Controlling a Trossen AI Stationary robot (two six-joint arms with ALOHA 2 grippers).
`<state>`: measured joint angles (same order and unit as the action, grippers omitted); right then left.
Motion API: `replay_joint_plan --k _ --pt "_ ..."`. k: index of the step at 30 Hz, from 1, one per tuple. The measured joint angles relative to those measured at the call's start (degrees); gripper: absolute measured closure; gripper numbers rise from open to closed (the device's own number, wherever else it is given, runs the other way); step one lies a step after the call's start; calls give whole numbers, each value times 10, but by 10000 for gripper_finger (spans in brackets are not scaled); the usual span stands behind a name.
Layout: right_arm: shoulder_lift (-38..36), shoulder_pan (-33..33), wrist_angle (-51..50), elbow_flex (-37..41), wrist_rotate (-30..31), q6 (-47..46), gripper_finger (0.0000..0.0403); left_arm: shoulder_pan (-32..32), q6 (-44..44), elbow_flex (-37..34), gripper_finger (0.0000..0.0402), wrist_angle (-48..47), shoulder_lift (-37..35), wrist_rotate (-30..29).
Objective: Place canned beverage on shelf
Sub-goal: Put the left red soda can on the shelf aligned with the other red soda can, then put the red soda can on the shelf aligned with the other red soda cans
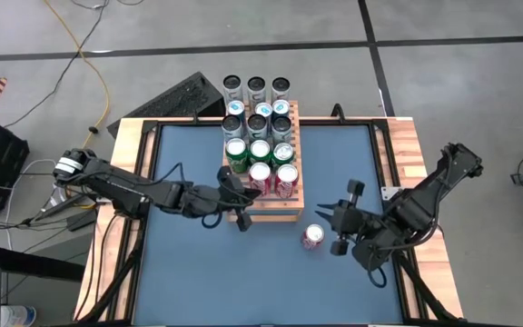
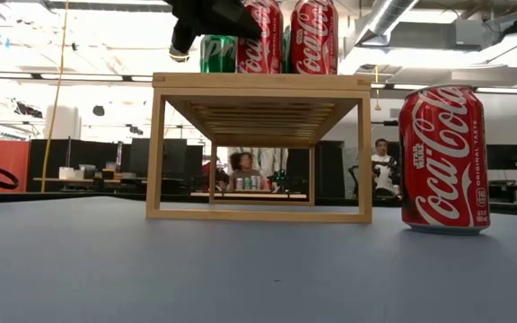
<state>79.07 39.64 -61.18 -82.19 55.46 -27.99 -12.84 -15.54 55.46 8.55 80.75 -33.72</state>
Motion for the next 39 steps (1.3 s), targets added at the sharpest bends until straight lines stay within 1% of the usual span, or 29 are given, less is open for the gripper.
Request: replay_joint_plan --k 7,11,16,18,22,25,27,29,31,36,39 --pt "0 -2 3 0 0 10 340 5 18 0 402 15 0 6" --pt "0 -2 5 0 0 10 340 3 12 0 402 16 0 35" --pt "0 -2 5 0 -3 10 340 -25 5 0 402 37 -3 83" --pt "0 -2 4 0 -30 0 340 -36 -2 0 402 51 -3 107" --pt "0 -2 1 0 -115 -9 337 -58 -7 0 400 104 -2 157" --pt "3 -2 -2 0 -168 -11 328 -77 8 0 389 148 -1 172" --pt "4 0 -7 0 -186 -24 312 -87 32 0 374 162 -1 185" --pt "6 1 -16 0 -199 -40 286 -95 42 0 353 164 -1 201" --pt "14 0 -26 0 -214 -54 250 -104 37 0 329 172 0 205" --pt "47 -8 -35 0 -264 -65 144 -120 11 -1 262 174 0 202" --pt "71 -17 -33 0 -271 -63 103 -123 -11 -1 228 175 0 197"
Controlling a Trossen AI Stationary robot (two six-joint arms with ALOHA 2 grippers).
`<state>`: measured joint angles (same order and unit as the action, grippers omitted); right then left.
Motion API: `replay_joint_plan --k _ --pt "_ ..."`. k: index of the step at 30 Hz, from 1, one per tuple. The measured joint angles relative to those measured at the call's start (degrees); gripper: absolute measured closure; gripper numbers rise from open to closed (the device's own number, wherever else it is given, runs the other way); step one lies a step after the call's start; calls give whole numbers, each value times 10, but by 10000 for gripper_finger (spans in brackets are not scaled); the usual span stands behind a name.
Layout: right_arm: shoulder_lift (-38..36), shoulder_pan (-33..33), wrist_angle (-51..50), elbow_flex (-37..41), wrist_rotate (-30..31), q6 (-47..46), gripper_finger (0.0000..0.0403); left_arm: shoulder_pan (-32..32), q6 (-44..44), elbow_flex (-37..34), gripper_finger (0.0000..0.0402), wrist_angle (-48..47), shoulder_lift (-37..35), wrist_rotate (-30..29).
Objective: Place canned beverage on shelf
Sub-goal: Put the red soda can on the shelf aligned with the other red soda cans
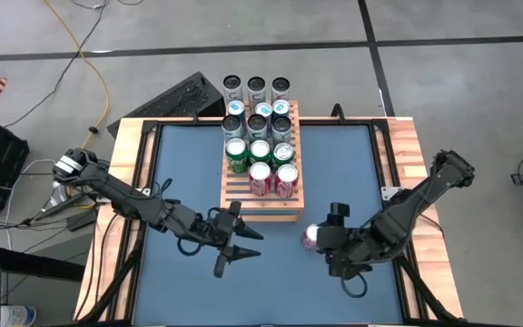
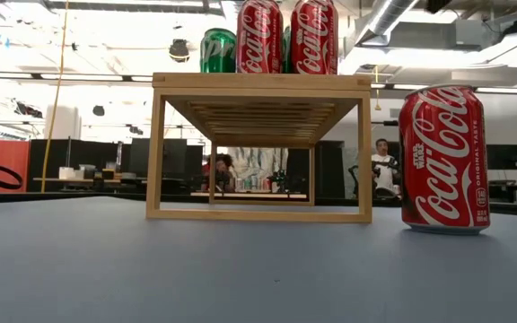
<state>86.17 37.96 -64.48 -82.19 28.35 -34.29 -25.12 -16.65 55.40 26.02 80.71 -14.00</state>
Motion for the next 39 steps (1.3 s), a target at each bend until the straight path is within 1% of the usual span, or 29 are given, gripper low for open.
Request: replay_joint_plan --k 4,9,14,18,21,27,29,32,39 --pt "23 -18 4 0 3 0 84 0 -37 0 197 -21 0 -3" --pt "45 -43 9 0 -45 -19 82 0 -61 0 181 -31 0 -3" --pt "73 -57 -6 0 -51 -52 82 0 -83 0 180 -47 0 -3" --pt "89 -77 -25 0 -81 -64 82 0 -124 0 180 -51 0 -3" --pt "99 -91 -29 1 -83 -64 82 0 -126 0 180 -52 0 -3" --pt "98 -126 -56 0 -87 -59 82 0 -131 0 180 -54 0 -2" --pt "97 -129 -65 0 -90 -59 82 0 -133 0 180 -57 0 -2" --pt "97 -127 -56 0 -115 -58 82 0 -138 0 180 -58 0 -2" --pt "97 -126 -42 0 -119 -54 82 0 -145 0 180 -62 0 -2"
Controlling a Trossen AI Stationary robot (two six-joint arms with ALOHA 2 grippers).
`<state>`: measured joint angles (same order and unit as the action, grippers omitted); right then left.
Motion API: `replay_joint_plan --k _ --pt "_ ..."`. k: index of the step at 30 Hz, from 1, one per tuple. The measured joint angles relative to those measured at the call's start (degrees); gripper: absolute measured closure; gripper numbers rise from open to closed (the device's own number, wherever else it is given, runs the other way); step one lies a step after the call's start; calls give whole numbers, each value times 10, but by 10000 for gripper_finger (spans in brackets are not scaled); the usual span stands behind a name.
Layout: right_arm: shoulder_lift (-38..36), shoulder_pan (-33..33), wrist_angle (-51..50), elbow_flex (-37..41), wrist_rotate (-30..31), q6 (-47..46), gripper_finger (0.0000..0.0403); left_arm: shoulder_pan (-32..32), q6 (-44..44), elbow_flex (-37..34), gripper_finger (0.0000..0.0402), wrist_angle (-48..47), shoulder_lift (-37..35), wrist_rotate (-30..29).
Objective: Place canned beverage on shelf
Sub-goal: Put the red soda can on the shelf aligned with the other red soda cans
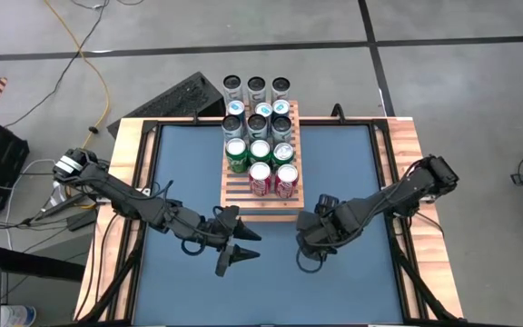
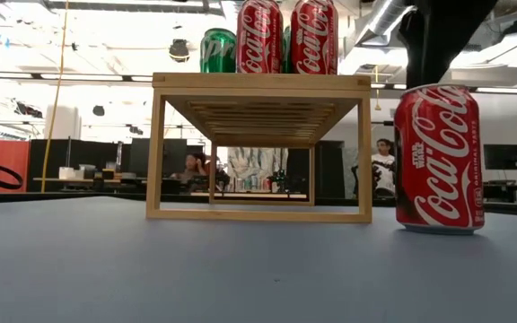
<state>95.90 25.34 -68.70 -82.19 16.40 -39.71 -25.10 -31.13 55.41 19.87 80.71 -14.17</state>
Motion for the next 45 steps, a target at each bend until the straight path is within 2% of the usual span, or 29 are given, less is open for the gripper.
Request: replay_joint_plan --k 8,27,36,45 --pt "-35 12 -5 0 1 10 82 0 4 0 180 -20 0 0" --pt "-18 3 16 1 -6 22 82 0 0 0 180 -52 0 -27" --pt "-18 -1 59 86 -28 7 82 0 0 0 180 -56 0 -28" --pt "-17 -4 104 91 -24 55 82 0 0 0 180 -55 0 -32"
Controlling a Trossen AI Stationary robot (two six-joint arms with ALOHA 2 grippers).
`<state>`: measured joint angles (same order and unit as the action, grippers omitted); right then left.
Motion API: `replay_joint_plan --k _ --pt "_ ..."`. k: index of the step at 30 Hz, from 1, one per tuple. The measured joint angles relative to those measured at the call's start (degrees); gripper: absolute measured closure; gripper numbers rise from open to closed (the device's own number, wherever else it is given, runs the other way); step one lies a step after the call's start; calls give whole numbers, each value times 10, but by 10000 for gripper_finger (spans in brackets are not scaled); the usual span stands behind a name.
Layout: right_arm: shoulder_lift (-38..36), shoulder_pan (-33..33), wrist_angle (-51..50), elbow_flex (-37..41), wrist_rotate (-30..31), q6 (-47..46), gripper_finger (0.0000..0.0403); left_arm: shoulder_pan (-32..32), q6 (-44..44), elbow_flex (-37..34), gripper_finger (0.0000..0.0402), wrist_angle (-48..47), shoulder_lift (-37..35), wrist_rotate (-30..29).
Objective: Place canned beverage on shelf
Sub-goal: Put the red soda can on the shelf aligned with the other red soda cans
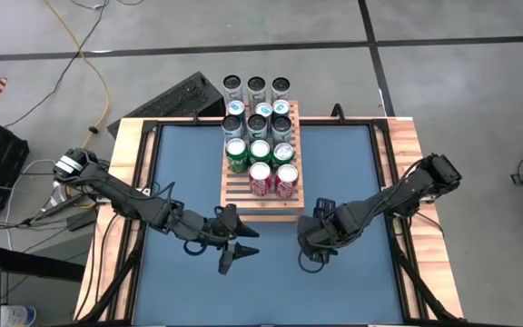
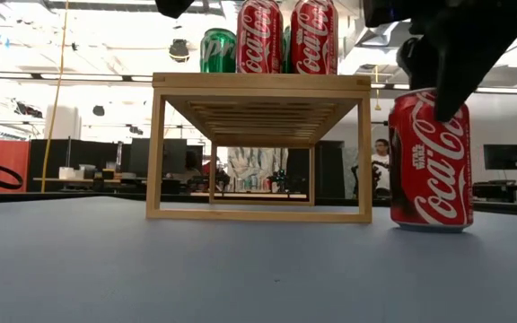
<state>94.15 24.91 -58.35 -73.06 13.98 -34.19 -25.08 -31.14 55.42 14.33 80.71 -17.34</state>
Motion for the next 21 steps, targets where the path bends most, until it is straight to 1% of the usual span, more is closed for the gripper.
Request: replay_joint_plan --k 5,7,14,15,21 --pt "0 -1 4 0 -1 21 84 0 -1 0 180 0 0 0" --pt "0 -4 4 0 -4 26 92 0 -1 0 180 -1 0 0" --pt "0 -3 5 0 -4 28 159 0 -2 0 180 -8 0 0" --pt "-1 -3 5 0 -4 28 164 0 -2 0 180 -9 0 0" --pt "-3 6 5 0 -2 13 164 0 3 0 180 -10 0 0"
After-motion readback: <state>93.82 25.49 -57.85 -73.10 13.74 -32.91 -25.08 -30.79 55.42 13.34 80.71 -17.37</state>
